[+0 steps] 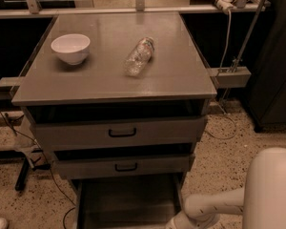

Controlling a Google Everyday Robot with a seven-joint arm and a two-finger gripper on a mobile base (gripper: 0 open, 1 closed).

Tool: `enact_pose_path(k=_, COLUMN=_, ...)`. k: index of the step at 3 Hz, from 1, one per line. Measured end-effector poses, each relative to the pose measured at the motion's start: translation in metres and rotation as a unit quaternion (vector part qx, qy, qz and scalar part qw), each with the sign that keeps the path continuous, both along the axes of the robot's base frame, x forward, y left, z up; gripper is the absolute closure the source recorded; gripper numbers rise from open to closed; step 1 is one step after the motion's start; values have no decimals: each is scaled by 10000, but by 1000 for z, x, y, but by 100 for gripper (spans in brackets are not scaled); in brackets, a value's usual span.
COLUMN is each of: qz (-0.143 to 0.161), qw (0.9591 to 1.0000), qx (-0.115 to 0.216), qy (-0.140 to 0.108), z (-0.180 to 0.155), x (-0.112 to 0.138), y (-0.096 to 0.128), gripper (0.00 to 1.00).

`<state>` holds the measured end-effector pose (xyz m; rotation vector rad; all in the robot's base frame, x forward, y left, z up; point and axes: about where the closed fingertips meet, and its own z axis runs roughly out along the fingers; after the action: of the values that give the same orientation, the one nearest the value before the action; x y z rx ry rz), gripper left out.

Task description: Close bottom drawer

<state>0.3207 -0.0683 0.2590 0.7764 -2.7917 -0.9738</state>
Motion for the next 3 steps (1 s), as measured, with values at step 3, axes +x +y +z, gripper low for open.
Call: enact_pose_path(k=3, qz=-1657, qw=9843, qx=346, qy=-504, z=-55, x=49, y=-14, gripper=100)
